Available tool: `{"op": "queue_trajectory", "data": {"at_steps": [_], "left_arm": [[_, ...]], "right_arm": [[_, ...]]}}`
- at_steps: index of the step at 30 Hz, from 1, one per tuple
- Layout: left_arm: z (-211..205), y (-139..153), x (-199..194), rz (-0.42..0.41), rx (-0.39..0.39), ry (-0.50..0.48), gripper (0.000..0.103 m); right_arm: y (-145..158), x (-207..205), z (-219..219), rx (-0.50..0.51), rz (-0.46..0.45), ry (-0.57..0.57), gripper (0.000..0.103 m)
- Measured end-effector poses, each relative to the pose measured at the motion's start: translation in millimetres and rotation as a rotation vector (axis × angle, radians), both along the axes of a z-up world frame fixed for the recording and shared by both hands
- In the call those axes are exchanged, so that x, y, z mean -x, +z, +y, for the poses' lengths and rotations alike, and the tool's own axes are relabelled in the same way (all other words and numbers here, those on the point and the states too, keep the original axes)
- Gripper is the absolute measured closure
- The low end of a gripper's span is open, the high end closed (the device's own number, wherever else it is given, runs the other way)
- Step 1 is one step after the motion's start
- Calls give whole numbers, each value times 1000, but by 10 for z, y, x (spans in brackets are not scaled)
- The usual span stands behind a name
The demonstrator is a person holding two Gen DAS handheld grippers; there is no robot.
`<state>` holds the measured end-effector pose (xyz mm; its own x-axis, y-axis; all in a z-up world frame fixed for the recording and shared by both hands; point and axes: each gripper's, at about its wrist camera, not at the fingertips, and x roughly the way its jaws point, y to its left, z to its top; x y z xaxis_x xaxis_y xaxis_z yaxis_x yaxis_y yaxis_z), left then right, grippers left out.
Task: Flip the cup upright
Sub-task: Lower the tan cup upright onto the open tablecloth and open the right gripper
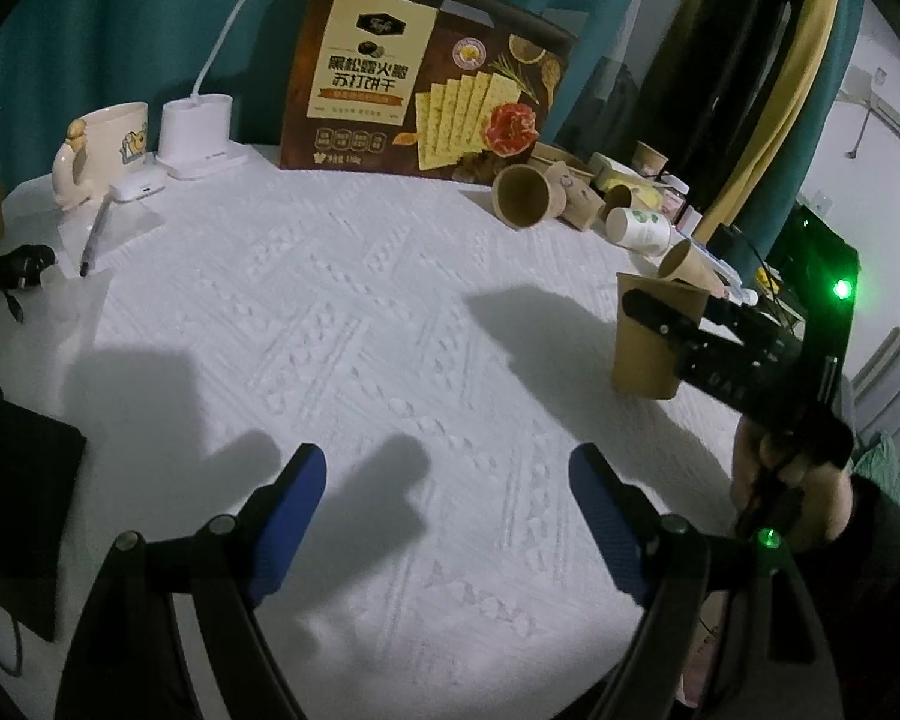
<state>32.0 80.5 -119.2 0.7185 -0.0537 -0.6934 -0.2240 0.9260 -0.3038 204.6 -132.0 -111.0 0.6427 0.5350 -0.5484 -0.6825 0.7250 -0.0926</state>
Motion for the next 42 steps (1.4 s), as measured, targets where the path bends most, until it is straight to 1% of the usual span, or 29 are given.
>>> {"op": "queue_trajectory", "data": {"at_steps": [4, 8, 11, 14, 17, 20, 22, 25, 27, 29, 31, 33, 40, 42], "left_arm": [[-62, -5, -3, 6, -11, -6, 20], [-93, -19, -16, 11, -21, -3, 20], [-139, -19, -39, 10, -51, -6, 20], [-186, -18, -63, 9, -71, -17, 20], [-242, -16, -72, 11, -77, -31, 20], [-288, -1, -60, 8, -85, -41, 20], [-306, 19, -39, -1, -88, -46, 20], [-323, 46, -9, -12, -94, -51, 20], [-353, 65, 2, -18, -102, -61, 20], [-402, 87, 16, -19, -126, -62, 20], [-467, 113, 29, -14, -182, -44, 20], [-519, 152, 44, -24, -215, -44, 20], [-770, 348, 171, -110, -307, -95, 19], [-835, 401, 194, -131, -327, -107, 16]], "right_arm": [[-36, 168, -92, -13, -48, -12, 38], [-52, 272, -179, -23, -50, -31, 38], [-73, 356, -222, -13, -56, -36, 36], [-115, 390, -240, 1, -31, -41, 36], [-151, 424, -276, 2, -17, -53, 30], [-173, 464, -336, -2, 22, -68, 30], [-196, 496, -400, -10, 70, -81, 30], [-209, 579, -534, -26, 122, -120, 30], [-197, 647, -634, -30, 140, -149, 30], [-175, 708, -735, -32, 156, -175, 30], [-151, 763, -840, -40, 168, -201, 30], [-111, 817, -943, -51, 179, -226, 30], [129, 1050, -1322, -85, 154, -313, 30], [213, 1110, -1435, -98, 145, -337, 30]]}}
